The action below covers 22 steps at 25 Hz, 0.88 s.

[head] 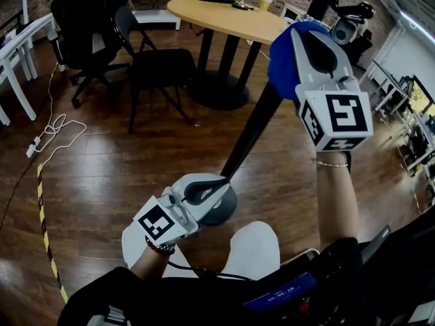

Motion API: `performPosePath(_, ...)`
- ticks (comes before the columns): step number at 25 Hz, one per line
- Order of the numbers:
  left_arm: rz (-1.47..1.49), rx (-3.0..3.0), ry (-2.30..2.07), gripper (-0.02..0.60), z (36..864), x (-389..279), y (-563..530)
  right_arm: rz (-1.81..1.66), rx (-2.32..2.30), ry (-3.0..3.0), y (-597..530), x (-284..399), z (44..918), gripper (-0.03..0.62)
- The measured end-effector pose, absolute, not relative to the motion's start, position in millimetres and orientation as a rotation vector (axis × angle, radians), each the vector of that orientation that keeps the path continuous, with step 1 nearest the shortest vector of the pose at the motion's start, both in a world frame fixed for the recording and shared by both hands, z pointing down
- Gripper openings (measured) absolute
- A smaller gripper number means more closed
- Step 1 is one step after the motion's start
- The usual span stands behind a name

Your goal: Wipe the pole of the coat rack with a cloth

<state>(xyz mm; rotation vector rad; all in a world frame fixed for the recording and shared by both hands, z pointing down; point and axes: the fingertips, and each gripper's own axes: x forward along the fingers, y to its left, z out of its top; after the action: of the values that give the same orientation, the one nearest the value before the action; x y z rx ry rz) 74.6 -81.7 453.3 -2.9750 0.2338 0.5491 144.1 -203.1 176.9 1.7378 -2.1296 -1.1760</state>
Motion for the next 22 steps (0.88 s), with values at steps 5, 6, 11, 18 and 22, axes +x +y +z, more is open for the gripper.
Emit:
performPosePath(5, 0.503, -3.054, 0.273, -0.006, 489.5, 73.7, -92.4, -1.193, 1.708, -1.995, -211.1, 133.6, 228.4, 0.018)
performPosePath(6, 0.493, -3.058, 0.281, -0.006, 497.9, 74.8, -96.2, -1.200, 1.719, -1.982, -213.3, 132.4, 239.0, 0.018)
performPosePath(11, 0.224, -2.994, 0.233, -0.006, 550.3, 97.4, -90.4, -1.305, 1.709, -1.832, -223.0, 131.4, 301.2, 0.018)
performPosePath(18, 0.212, -3.034, 0.304, -0.006, 582.1, 102.6, -112.7, -1.017, 1.865, -2.007, -227.1, 153.6, 399.2, 0.018)
performPosePath(22, 0.266, -3.069, 0.465, -0.006, 606.6, 96.2, -132.9, -0.817, 1.848, -2.226, -224.7, 171.3, 490.3, 0.018)
